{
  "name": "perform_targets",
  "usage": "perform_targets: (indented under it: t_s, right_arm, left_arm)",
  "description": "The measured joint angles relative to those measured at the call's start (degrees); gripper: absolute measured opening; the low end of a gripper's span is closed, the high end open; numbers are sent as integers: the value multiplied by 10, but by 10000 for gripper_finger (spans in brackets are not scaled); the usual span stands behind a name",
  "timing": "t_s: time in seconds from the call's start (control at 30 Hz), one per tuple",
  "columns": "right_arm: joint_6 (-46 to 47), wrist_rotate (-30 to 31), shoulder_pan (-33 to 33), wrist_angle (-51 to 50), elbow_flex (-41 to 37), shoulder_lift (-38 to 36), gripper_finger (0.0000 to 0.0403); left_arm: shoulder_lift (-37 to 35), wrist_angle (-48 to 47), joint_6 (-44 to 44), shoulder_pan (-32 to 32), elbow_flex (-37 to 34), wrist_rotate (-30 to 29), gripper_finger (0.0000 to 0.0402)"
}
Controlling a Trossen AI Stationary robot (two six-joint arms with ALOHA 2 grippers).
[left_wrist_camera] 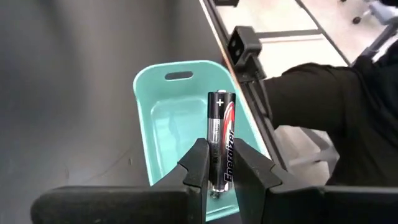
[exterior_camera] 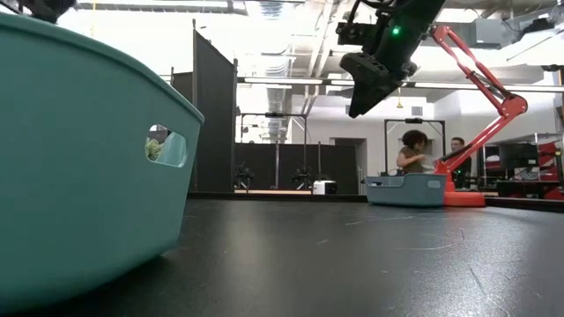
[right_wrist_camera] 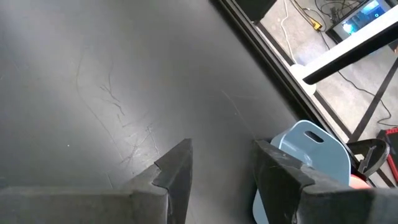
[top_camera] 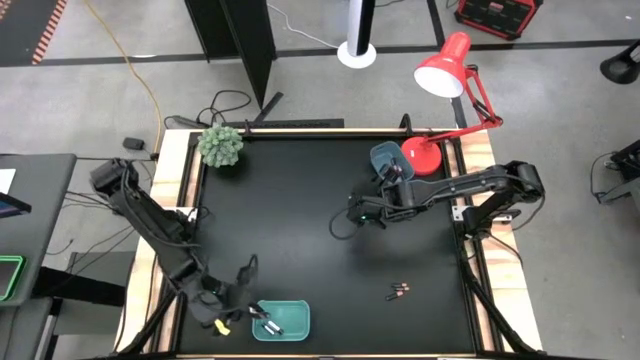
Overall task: Sort batteries
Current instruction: Put the silver battery into the green bin
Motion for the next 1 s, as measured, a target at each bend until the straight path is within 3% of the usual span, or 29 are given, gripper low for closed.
perform_targets:
  t_s: [0.27,0.5,0.67,1.0]
  right_arm:
    - [2,0,8,0,0,0,177]
    - [4,0,13,-1,0,0,177]
    - [4,0,20,-1,0,0,177]
    - [5,0,23,1,0,0,177]
  left_arm:
    - [29,0,8,8,0,13,105]
    - [31,-7,21,8,0,17,119]
    - [8,-108,3,-8,1,42,120]
    - [5,-335,-179,-12,0,89,121]
